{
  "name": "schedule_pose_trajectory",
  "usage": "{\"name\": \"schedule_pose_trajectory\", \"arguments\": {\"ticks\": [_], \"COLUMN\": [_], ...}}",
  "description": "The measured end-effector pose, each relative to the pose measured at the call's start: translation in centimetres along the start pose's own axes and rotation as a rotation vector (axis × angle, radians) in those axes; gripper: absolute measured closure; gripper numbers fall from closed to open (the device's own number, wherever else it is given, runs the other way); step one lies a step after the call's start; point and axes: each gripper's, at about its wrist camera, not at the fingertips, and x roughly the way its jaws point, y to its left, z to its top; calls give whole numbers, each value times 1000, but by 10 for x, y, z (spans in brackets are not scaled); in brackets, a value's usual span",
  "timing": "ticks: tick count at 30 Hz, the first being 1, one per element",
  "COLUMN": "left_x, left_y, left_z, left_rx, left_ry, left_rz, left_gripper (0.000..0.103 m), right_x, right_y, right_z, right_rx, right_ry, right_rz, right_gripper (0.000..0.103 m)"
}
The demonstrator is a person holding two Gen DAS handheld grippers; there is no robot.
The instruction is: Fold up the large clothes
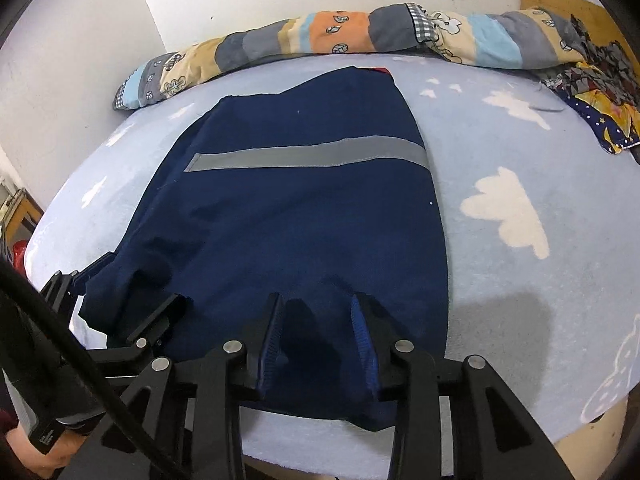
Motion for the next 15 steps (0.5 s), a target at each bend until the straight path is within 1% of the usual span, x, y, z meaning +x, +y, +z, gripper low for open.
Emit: {"name": "schedule_pose_trajectory", "arguments": {"ticks": [4, 6, 8, 9, 10, 12, 13, 14, 15], "left_x": [1, -1, 0, 1, 3, 3, 3, 3, 2], "left_y": [1, 2, 2, 1, 1, 1, 1, 1, 1], "left_z": [0, 1, 0, 0, 0, 0, 0, 0, 0], "left_rx": [-17, -20, -20, -19, -18, -16, -17, -15, -15], "left_ry": [2, -3, 0, 4, 6, 4, 5, 8, 6], "left_rz": [-11, -11, -9, -7, -8, -7, -7, -8, -6], "left_gripper": [8, 8, 8, 8, 8, 7, 7, 7, 7], "right_x": [-9, -18, -26, -28, -28, -19, -8, -1, 2], "right_y": [5, 10, 14, 15, 15, 12, 9, 7, 7], "right_z": [0, 1, 4, 6, 7, 7, 5, 2, 1], "right_rx": [-16, -29, -54, -61, -59, -38, -17, -3, 0], "right_ry": [-20, -57, -108, -123, -126, -84, -28, 9, 11], "right_rz": [-9, 2, -24, -38, -46, -37, -22, -12, -17], "right_gripper": [64, 64, 58, 49, 46, 46, 46, 45, 46]}}
